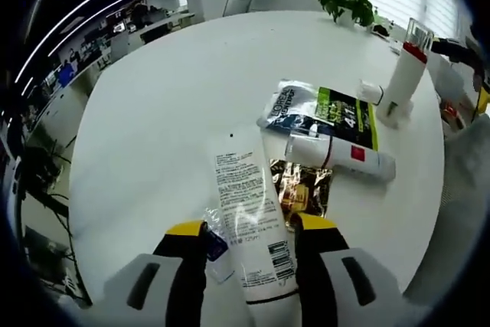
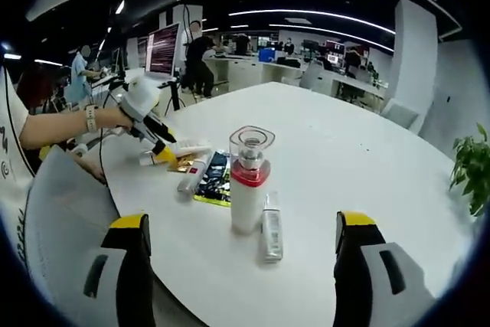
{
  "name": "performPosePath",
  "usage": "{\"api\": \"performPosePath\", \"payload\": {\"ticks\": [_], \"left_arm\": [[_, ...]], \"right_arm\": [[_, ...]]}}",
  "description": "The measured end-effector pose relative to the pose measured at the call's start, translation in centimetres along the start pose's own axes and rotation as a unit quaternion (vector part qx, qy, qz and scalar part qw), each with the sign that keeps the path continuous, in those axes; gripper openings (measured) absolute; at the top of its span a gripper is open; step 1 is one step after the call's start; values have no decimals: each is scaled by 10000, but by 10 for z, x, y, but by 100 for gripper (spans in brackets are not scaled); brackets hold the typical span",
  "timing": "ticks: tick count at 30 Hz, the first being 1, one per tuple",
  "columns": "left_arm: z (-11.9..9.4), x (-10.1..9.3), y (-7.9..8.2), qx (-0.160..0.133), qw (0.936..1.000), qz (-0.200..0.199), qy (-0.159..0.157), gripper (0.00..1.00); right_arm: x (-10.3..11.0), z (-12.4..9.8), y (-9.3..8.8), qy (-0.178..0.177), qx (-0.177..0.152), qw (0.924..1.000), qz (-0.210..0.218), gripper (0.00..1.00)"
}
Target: Arrange the skincare products in the storage area until every visible bottle or jar stands upright without overlapping.
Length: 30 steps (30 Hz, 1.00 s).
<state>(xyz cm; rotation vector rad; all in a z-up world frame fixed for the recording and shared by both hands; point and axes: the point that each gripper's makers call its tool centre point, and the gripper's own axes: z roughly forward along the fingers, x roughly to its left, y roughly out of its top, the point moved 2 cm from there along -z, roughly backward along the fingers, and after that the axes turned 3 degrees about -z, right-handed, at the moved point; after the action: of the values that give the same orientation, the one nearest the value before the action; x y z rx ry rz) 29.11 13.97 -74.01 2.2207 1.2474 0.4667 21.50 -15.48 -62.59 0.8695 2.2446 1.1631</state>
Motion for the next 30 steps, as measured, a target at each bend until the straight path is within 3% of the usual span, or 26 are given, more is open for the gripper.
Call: {"api": "performPosePath", "payload": {"ticks": [7, 18, 30], "left_arm": [[6, -2, 0, 218, 9997, 43, -130, 33], [8, 0, -1, 422, 9990, 99, -146, 33], [9, 1, 0, 291, 9990, -321, -86, 25]], "right_arm": [[1, -2, 0, 9, -30, 10000, 62, 100], [11, -4, -5, 95, -71, 9996, 245, 100], [14, -5, 0, 88, -161, 9994, 285, 100]]}}
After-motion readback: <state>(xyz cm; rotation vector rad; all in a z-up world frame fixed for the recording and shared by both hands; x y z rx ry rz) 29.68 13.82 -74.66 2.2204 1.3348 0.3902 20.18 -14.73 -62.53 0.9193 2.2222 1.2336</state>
